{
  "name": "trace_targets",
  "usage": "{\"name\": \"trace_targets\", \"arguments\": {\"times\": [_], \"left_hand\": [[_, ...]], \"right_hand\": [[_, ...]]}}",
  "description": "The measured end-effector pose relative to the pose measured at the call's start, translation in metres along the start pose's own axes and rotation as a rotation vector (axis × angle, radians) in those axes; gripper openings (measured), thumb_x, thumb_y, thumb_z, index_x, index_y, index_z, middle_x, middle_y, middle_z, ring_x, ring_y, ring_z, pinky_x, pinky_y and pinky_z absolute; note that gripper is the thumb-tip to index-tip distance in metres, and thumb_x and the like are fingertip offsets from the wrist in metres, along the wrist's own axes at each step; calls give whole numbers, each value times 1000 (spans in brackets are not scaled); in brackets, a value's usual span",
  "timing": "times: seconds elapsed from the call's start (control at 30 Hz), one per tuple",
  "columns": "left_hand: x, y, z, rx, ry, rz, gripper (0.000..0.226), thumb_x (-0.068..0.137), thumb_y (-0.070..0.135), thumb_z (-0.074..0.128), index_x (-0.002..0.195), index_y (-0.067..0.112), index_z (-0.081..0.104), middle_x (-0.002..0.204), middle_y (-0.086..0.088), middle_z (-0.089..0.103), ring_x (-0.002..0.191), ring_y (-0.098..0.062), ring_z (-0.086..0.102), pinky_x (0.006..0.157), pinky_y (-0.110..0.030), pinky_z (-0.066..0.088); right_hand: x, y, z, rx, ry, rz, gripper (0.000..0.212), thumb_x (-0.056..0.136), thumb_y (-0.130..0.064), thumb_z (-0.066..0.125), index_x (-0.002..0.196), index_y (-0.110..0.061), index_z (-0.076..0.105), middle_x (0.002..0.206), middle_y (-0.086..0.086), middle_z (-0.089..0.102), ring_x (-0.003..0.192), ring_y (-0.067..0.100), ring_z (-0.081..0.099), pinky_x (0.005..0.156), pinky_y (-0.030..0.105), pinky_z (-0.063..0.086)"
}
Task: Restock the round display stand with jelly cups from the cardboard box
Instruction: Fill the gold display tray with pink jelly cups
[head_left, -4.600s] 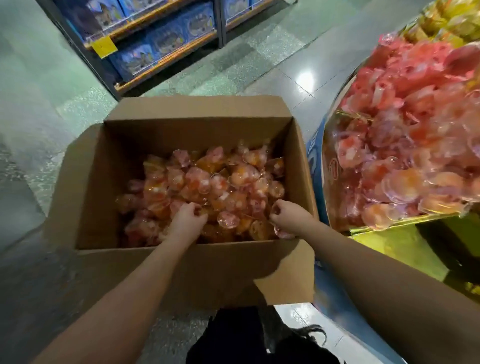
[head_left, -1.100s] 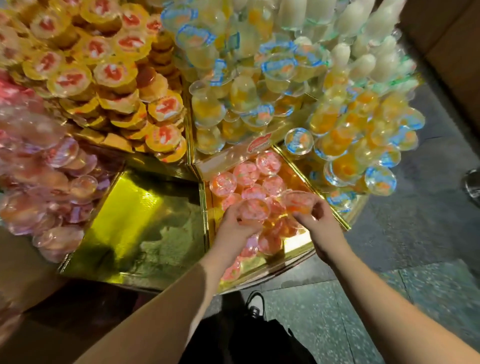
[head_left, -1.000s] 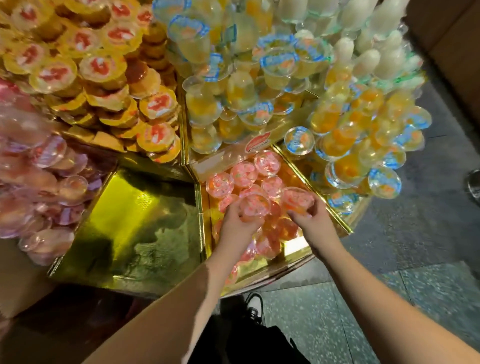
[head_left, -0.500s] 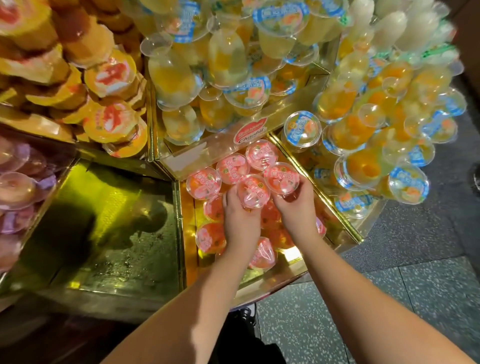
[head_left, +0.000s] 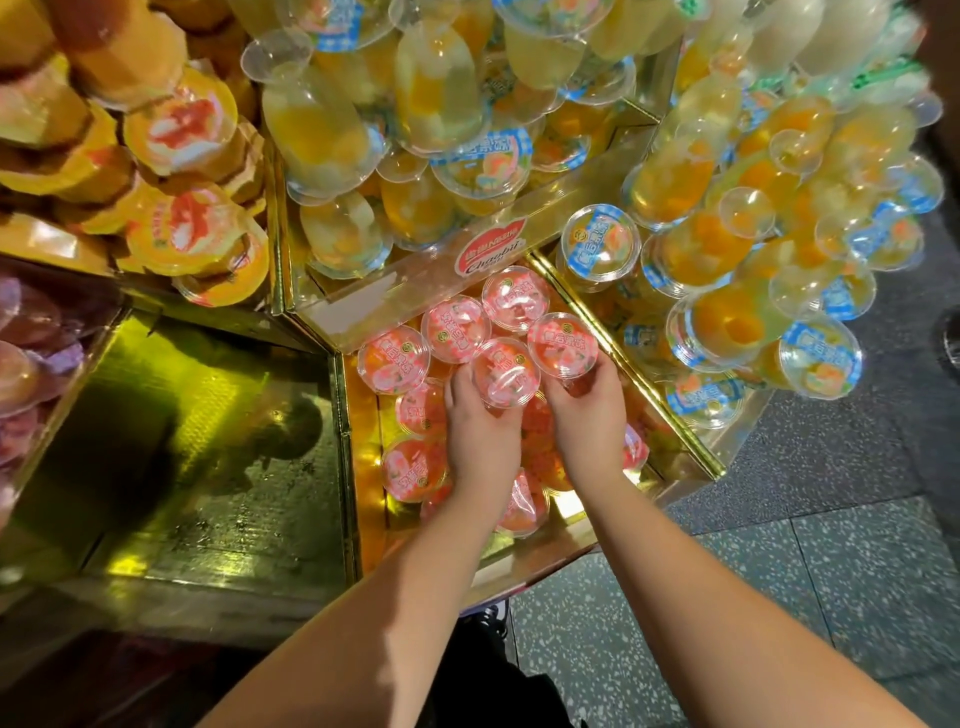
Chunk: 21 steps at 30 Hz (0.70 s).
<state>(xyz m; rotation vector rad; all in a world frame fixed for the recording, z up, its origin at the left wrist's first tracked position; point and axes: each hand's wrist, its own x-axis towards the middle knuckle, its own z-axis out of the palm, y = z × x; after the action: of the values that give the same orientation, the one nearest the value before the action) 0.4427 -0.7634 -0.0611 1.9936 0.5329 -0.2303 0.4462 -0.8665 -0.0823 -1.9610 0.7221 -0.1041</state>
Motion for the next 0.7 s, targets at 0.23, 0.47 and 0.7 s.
{"name": "trace_targets", "arguments": {"times": [0.23,0.47,0.7], "left_hand": [[3,-3,6,55,-1,-1,68,90,26,70,148,19,34,152,2,34,131,-22,46,90,-26,40],[8,-9,9,315,45,-11,70,87,40,70,145,17,39,151,-2,37,142,-27,24,117,-43,20],[-1,0,-15,321,-104,-112,83,87,52,68,152,17,30,160,-8,20,148,-31,14,119,-46,21]], "right_hand": [[3,1,2,-31,13,-7,61,81,-59,70,127,-22,57,117,-8,64,108,10,60,92,37,52],[-1,-8,-5,-162,-27,-19,50,87,-43,69,129,-18,56,124,0,63,114,19,60,96,45,51],[-17,-19,-31,-270,-111,40,38,90,-32,67,122,-15,56,116,1,62,100,18,61,84,36,51]]}}
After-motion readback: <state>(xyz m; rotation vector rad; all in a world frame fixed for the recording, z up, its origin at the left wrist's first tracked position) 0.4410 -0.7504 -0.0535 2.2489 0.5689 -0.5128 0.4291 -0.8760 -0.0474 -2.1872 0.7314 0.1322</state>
